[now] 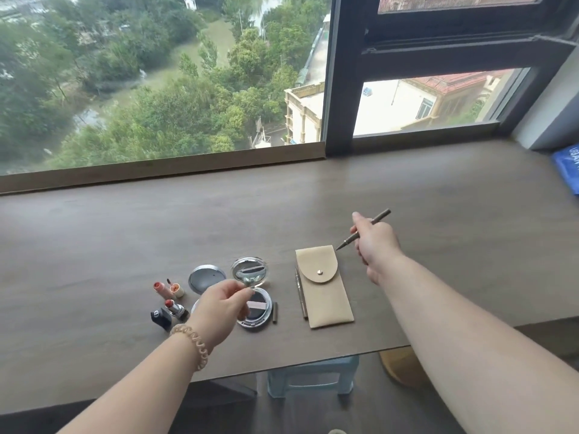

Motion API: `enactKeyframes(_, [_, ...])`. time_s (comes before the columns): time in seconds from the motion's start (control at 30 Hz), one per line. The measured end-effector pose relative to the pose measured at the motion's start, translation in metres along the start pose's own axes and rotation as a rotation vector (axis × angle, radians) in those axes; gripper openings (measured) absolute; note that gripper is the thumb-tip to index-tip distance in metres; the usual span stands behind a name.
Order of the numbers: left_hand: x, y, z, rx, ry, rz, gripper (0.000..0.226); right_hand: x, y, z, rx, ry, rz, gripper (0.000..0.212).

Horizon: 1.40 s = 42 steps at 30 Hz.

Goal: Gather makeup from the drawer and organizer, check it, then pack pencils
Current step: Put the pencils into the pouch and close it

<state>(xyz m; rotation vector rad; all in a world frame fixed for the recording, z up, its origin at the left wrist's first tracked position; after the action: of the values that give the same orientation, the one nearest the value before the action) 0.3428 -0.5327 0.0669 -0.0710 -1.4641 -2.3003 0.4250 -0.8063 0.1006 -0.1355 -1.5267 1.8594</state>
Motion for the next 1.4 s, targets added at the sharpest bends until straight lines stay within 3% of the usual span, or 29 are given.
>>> enactKeyframes(0.17, [-0.010,0.012,-0.023,-0.040,-0.055,0.021,0.015,0.024,0.017,-0.024,0.032,-0.185,0.205,0.015])
enactKeyframes(0.23, [-0.015,0.006,-0.032,-0.128,-0.046,0.004,0.014,0.029,0.026,-0.031,0.155,-0.230,0.337,0.010])
enactKeyframes(0.3, [-0.018,-0.001,-0.040,-0.237,-0.040,-0.004,0.013,0.032,0.038,-0.040,0.417,-0.255,0.567,0.027])
enactKeyframes(0.4, [-0.020,-0.009,-0.053,-0.367,-0.052,-0.007,0.030,0.044,0.054,-0.052,0.789,-0.312,0.896,0.054])
enactKeyframes(0.57, [-0.019,-0.006,-0.070,-0.650,-0.042,-0.183,0.040,0.063,0.086,-0.069,1.076,-0.501,1.124,0.066])
enactKeyframes(0.8, [-0.022,-0.016,-0.086,-0.848,-0.069,-0.344,0.035,0.061,0.098,-0.079,1.213,-0.502,1.211,0.066])
enactKeyframes(1.13, [-0.020,-0.018,-0.086,-0.861,-0.048,-0.383,0.044,0.052,0.086,-0.069,1.063,-0.429,1.147,0.055])
enactKeyframes(1.3, [-0.017,-0.009,-0.080,-0.828,-0.003,-0.378,0.042,0.008,0.074,-0.045,1.022,-0.274,0.968,0.042])
enactKeyframes(1.4, [-0.012,0.000,-0.081,-0.767,0.031,-0.375,0.038,-0.012,0.076,-0.044,1.049,-0.324,0.912,0.051])
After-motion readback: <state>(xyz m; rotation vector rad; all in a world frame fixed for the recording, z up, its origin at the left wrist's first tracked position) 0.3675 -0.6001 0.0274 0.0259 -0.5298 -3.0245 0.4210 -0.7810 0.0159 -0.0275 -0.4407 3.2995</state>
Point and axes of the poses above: each hand's wrist, its own x-axis away from the middle knuckle, its own z-axis out of the back of the hand, y = z × x, the point moved 4 cm from there along -x, towards the middle knuckle, and after that the axes turned 13 degrees about y, right-handed, at the moved point
